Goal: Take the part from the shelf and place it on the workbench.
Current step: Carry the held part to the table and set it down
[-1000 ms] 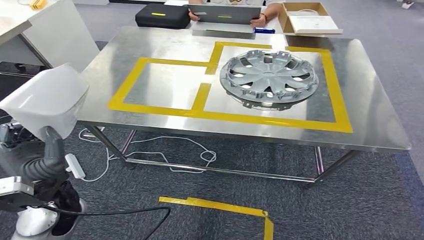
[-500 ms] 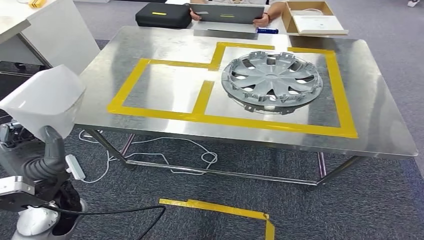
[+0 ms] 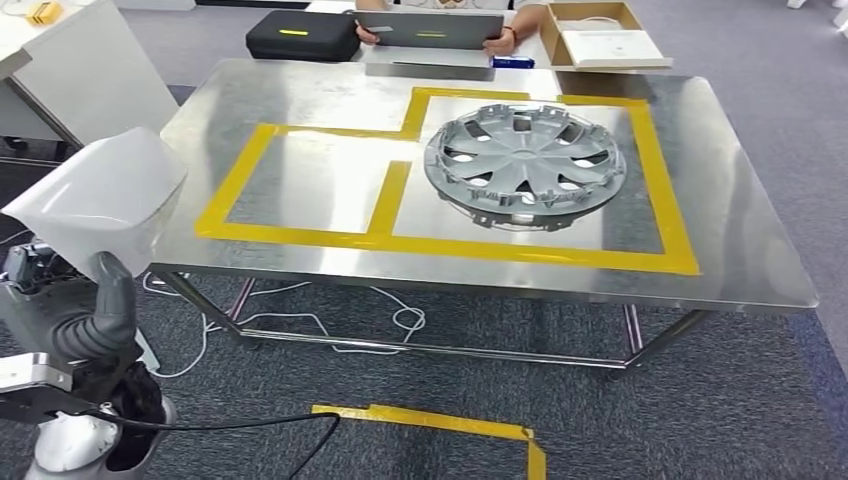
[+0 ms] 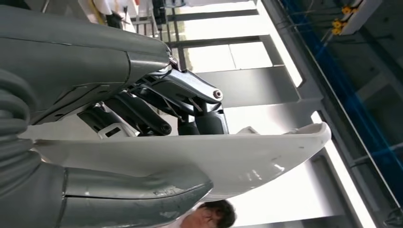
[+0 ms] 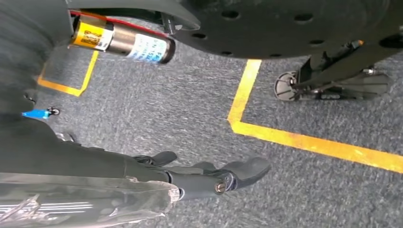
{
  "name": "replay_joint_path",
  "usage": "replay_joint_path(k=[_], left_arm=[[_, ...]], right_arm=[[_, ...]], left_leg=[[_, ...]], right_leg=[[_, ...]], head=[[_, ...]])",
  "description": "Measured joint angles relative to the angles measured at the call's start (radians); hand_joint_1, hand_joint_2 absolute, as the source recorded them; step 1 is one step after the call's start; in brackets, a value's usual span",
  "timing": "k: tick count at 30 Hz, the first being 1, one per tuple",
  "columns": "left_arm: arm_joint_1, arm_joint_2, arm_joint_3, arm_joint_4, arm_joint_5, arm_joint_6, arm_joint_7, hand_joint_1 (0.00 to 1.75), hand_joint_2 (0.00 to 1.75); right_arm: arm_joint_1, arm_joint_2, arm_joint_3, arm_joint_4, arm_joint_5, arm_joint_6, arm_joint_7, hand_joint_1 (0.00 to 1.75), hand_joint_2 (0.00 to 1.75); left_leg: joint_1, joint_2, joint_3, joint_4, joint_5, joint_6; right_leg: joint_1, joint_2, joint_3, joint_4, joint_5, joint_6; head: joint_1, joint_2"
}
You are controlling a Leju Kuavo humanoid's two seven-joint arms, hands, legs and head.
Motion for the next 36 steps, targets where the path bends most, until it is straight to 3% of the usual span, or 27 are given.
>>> replay_joint_path(k=[2,3,6,7,8,10,12,13,16,18,21,22,23,24,26,27,29,32,34,36], left_arm=[[-0.001,0.000,0.000,0.000,-0.001,0.000,0.000,1.75,1.75],[-0.002,0.000,0.000,0.000,-0.001,0.000,0.000,1.75,1.75],[-0.001,0.000,0.000,0.000,-0.001,0.001,0.000,1.75,1.75],[-0.001,0.000,0.000,0.000,-0.001,0.001,0.000,1.75,1.75],[-0.001,0.000,0.000,0.000,-0.001,0.001,0.000,1.75,1.75],[-0.001,0.000,0.000,0.000,-0.001,0.001,0.000,1.75,1.75],[-0.002,0.000,0.000,0.000,0.001,0.000,0.002,1.75,1.75],[-0.004,0.000,0.001,0.001,0.003,0.000,0.003,1.75,1.75],[-0.012,0.000,0.003,0.002,0.010,-0.001,0.012,1.75,1.75],[-0.018,0.001,0.009,0.005,0.011,-0.002,0.017,1.75,1.75],[-0.023,0.003,0.023,0.012,0.010,-0.003,0.019,1.75,1.75],[-0.023,0.004,0.026,0.015,0.009,-0.004,0.021,1.75,1.75],[-0.023,0.005,0.029,0.018,0.009,-0.004,0.022,1.75,1.75],[-0.024,0.006,0.033,0.021,0.008,-0.004,0.023,1.75,1.75],[-0.027,0.006,0.040,0.022,0.006,-0.004,0.024,1.75,1.75],[-0.029,0.006,0.043,0.022,0.005,-0.004,0.025,1.75,1.75],[-0.034,0.006,0.046,0.023,0.004,-0.004,0.026,1.75,1.75],[-0.037,0.006,0.047,0.024,0.003,-0.004,0.030,1.75,1.75],[-0.038,0.006,0.049,0.024,0.004,-0.003,0.031,1.75,1.75],[-0.038,0.005,0.052,0.024,0.006,-0.002,0.031,1.75,1.75]], right_arm=[[0.012,0.000,0.019,-0.015,-0.014,0.004,0.009,0.00,1.75],[0.017,0.000,0.027,-0.022,-0.019,0.005,0.012,0.00,1.75],[0.023,0.000,0.045,-0.034,-0.025,0.007,0.017,0.00,1.75],[0.026,0.000,0.049,-0.037,-0.025,0.007,0.018,0.00,1.75],[0.029,0.000,0.052,-0.040,-0.026,0.007,0.018,0.00,1.75],[0.035,0.000,0.057,-0.046,-0.030,0.007,0.020,0.00,1.75],[0.039,0.001,0.064,-0.055,-0.042,0.008,0.029,0.00,1.75],[0.042,0.002,0.072,-0.063,-0.054,0.009,0.038,0.00,1.75],[0.063,0.007,0.109,-0.095,-0.102,0.008,0.081,0.00,1.75],[0.079,0.012,0.137,-0.118,-0.125,0.004,0.105,0.00,1.75],[0.092,0.016,0.178,-0.142,-0.145,-0.002,0.128,0.00,1.75],[0.095,0.017,0.189,-0.147,-0.150,-0.004,0.134,0.00,1.75],[0.099,0.017,0.200,-0.152,-0.155,-0.006,0.138,0.00,1.75],[0.103,0.018,0.210,-0.156,-0.160,-0.009,0.142,0.00,1.75],[0.109,0.019,0.229,-0.164,-0.165,-0.011,0.147,0.00,1.75],[0.111,0.019,0.237,-0.167,-0.167,-0.012,0.148,0.00,1.75],[0.113,0.019,0.249,-0.174,-0.168,-0.012,0.150,0.00,1.75],[0.117,0.019,0.257,-0.186,-0.170,-0.012,0.152,0.00,1.75],[0.119,0.019,0.261,-0.194,-0.172,-0.012,0.154,0.00,1.75],[0.123,0.019,0.263,-0.201,-0.174,-0.010,0.157,0.00,1.75]], left_leg=[[0.003,0.005,0.009,-0.009,0.000,0.010],[0.006,0.009,0.014,-0.014,0.000,0.015],[0.006,0.023,0.020,-0.016,-0.006,0.024],[0.006,0.027,0.022,-0.016,-0.008,0.025],[0.006,0.031,0.025,-0.016,-0.012,0.024],[0.006,0.038,0.038,-0.016,-0.021,0.020],[0.002,0.044,0.051,-0.014,-0.033,0.010],[0.000,0.046,0.054,-0.014,-0.037,0.005],[0.001,0.051,0.060,-0.016,-0.045,-0.010],[0.003,0.044,0.047,0.020,-0.069,-0.020],[0.004,0.033,-0.048,0.199,-0.140,-0.027],[0.004,0.033,-0.079,0.246,-0.146,-0.028],[0.004,0.033,-0.097,0.265,-0.134,-0.026],[0.004,0.032,-0.098,0.247,-0.103,-0.023],[0.001,0.031,-0.061,0.139,-0.018,-0.012],[-0.001,0.031,-0.037,0.081,0.006,-0.005],[-0.005,0.030,-0.011,0.019,0.006,0.005],[-0.001,0.027,0.005,-0.004,-0.007,0.017],[0.004,0.025,0.020,-0.008,-0.012,0.026],[0.004,0.025,0.030,-0.009,-0.024,0.031]], right_leg=[[-0.001,-0.008,-0.004,0.011,-0.010,0.012],[-0.001,-0.015,-0.017,0.041,-0.028,0.017],[-0.006,-0.034,-0.119,0.221,-0.107,0.031],[-0.006,-0.035,-0.147,0.261,-0.113,0.033],[-0.007,-0.037,-0.157,0.266,-0.098,0.035],[-0.008,-0.047,-0.120,0.169,-0.022,0.033],[-0.004,-0.068,-0.064,0.050,0.032,0.026],[-0.001,-0.074,-0.048,0.021,0.039,0.021],[0.001,-0.067,-0.038,0.007,0.035,0.003],[-0.002,-0.062,-0.030,0.002,0.032,-0.010],[-0.003,-0.052,-0.017,0.001,0.021,-0.025],[-0.002,-0.048,-0.011,0.001,0.016,-0.027],[-0.001,-0.044,-0.004,0.001,0.010,-0.027],[-0.001,-0.039,0.005,0.001,0.004,-0.027],[0.001,-0.033,0.023,0.000,-0.010,-0.023],[0.003,-0.030,0.028,0.000,-0.018,-0.018],[0.005,-0.029,0.034,-0.001,-0.027,-0.006],[0.005,-0.033,0.044,0.006,-0.033,0.014],[0.004,-0.035,0.006,0.072,-0.059,0.024],[0.002,-0.036,-0.076,0.198,-0.100,0.032]], head=[[0.002,0.000],[0.005,0.000],[0.010,0.000],[0.010,0.000],[0.010,0.000],[0.010,0.000],[0.010,0.000],[0.009,0.000],[0.008,0.000],[0.004,0.000],[-0.002,0.000],[-0.002,0.000],[-0.002,0.000],[-0.002,0.000],[-0.002,0.000],[-0.002,0.000],[-0.002,0.000],[0.001,0.000],[0.006,0.000],[0.011,0.000]])
